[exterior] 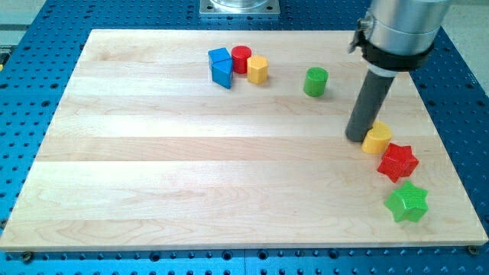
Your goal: Move the green circle to the top of the yellow heart
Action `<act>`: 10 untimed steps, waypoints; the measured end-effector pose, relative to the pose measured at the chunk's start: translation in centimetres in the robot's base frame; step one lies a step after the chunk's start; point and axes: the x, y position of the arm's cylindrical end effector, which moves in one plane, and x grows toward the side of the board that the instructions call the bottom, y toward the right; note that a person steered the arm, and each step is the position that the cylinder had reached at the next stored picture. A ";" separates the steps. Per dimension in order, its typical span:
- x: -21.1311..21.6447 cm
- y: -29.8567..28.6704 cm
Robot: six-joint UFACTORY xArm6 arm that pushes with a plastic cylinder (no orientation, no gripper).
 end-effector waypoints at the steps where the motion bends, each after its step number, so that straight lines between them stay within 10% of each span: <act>1: -1.8 0.0; 3: -2.1 -13.4; 6: -14.9 -5.0; 9: -5.2 -0.5; 10: -10.0 -1.9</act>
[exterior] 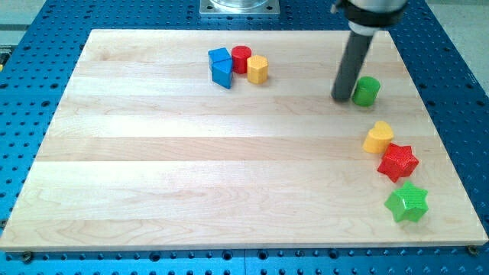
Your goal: Move the green circle to the top of the yellow heart
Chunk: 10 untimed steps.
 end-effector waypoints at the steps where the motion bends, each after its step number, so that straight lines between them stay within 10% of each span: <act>1: -3.0 2.0; 4: 5.2 3.5; 7: 0.1 11.0; 10: 5.6 12.7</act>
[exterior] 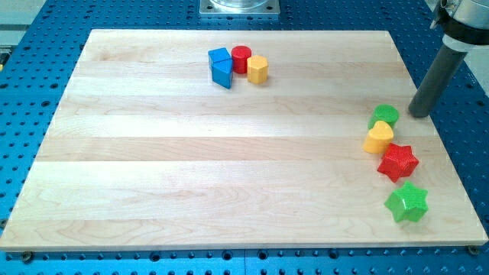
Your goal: Move the green circle to the top of the yellow heart
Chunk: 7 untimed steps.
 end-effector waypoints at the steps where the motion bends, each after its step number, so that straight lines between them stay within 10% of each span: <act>1: 0.0 -0.6; 7: 2.0 -7.2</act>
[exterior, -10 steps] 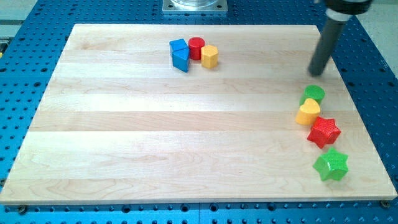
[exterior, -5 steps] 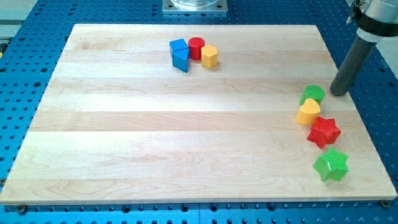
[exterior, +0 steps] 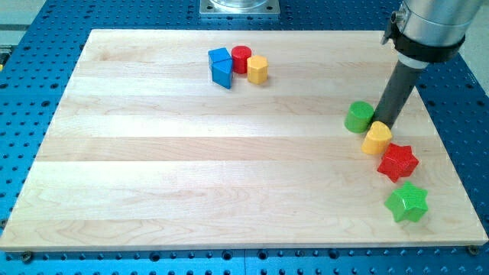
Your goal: Move the green circle to the top of the yellow heart
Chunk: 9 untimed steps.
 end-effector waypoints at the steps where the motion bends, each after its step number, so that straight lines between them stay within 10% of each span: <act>1: -5.6 -3.0; 2: -1.7 -9.7; 9: 2.7 -4.2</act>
